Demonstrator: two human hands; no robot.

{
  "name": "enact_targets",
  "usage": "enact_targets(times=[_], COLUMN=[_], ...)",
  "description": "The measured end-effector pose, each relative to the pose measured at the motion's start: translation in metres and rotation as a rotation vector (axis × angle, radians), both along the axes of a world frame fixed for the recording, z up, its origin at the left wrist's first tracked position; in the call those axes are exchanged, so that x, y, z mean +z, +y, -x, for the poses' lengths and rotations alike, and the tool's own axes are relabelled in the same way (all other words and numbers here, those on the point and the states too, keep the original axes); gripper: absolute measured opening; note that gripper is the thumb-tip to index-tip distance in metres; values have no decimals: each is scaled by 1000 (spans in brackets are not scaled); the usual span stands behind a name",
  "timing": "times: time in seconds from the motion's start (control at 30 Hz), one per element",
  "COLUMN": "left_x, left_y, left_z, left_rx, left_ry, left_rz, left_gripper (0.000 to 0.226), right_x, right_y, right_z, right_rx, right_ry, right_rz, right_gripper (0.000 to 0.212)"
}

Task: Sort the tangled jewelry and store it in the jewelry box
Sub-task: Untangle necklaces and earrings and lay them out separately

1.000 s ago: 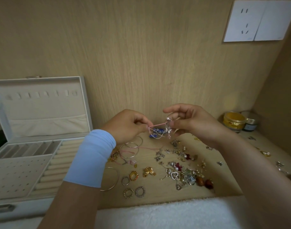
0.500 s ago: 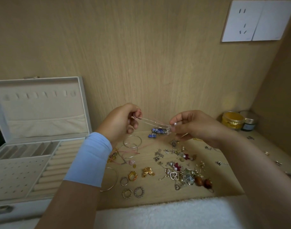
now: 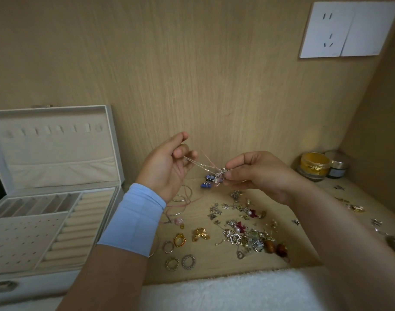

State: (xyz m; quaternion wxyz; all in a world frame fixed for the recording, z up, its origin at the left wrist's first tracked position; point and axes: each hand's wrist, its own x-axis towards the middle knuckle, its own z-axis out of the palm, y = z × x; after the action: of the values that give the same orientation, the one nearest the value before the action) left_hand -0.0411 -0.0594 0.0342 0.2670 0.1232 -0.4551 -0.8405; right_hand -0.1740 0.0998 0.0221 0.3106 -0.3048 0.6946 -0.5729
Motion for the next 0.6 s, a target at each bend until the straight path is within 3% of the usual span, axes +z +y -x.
enact_targets(times=[0.27, 0.43, 0.6], left_x=[11, 13, 18], left_y=[8, 12, 14], left_z=[-12, -13, -12], left_rx=[-188, -140, -33], left_ry=[101, 175, 157], left_rz=[222, 335, 530], left_gripper=[16, 36, 38], right_x=[0, -3, -2], right_y=[1, -2, -3], right_z=[-1, -1, -7], right_rx=[54, 25, 99], right_ry=[-69, -122, -75], right_rz=[-81, -47, -79], right_gripper=[10, 13, 23])
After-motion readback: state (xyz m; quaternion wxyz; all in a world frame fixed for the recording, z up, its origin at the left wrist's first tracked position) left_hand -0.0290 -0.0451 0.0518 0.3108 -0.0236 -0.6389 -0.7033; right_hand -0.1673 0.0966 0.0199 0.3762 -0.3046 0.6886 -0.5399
